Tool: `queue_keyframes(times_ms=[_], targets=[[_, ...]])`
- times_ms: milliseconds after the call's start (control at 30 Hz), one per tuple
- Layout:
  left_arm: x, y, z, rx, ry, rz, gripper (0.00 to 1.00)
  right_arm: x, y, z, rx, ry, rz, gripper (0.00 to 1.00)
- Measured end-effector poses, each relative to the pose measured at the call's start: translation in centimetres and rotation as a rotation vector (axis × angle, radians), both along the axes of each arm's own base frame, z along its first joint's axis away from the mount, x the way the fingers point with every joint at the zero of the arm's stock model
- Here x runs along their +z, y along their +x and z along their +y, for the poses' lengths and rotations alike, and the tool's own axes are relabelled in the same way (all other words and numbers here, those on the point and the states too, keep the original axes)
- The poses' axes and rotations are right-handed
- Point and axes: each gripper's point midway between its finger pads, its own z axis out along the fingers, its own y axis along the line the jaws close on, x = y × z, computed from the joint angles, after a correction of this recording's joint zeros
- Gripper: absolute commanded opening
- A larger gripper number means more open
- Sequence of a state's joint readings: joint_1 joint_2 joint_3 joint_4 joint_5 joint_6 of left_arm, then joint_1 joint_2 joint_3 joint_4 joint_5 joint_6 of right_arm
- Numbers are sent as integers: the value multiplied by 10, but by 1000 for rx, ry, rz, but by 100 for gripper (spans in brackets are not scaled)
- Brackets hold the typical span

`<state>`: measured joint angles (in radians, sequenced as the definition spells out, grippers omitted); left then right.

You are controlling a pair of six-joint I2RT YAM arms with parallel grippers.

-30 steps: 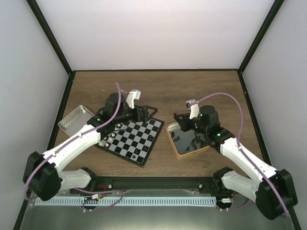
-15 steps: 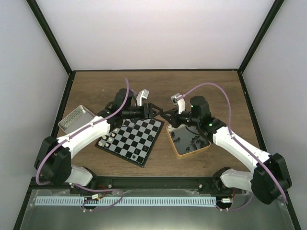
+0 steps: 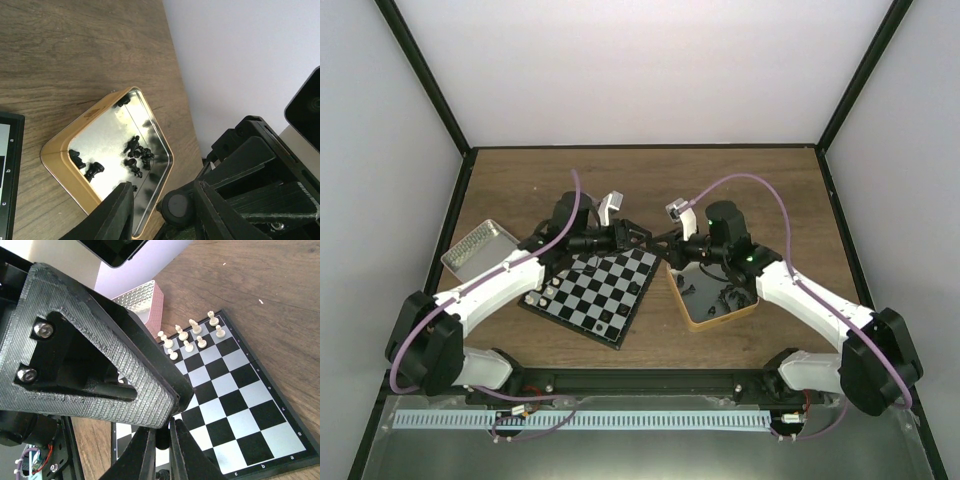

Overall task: Set up the chess pieces on the board
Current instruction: Place the chess piece on the chessboard.

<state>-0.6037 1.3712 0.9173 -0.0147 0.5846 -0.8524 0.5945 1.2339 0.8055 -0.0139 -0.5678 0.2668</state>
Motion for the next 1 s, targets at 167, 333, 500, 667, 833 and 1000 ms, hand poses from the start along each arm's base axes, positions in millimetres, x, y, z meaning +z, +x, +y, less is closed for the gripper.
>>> queue_keyframes(times_ms=[167, 333, 500, 667, 833, 1000], targets=[[1, 0, -1, 2, -13, 3, 16, -1, 2, 2, -3, 8, 8, 4], [3, 0, -1, 1, -31, 6, 11, -1, 2, 3, -6, 14, 15, 7], [8, -1, 1, 7, -43, -5, 11, 3, 3, 5, -18, 39, 34, 31], [25, -6, 6, 26, -95, -39, 11, 16, 0, 3, -45, 115, 67, 51], [42, -10, 9, 45, -172, -45, 11, 38, -13, -1, -68, 310, 138, 51], [59, -12, 10, 67, -260, -23, 11, 48, -20, -4, -78, 476, 242, 41]])
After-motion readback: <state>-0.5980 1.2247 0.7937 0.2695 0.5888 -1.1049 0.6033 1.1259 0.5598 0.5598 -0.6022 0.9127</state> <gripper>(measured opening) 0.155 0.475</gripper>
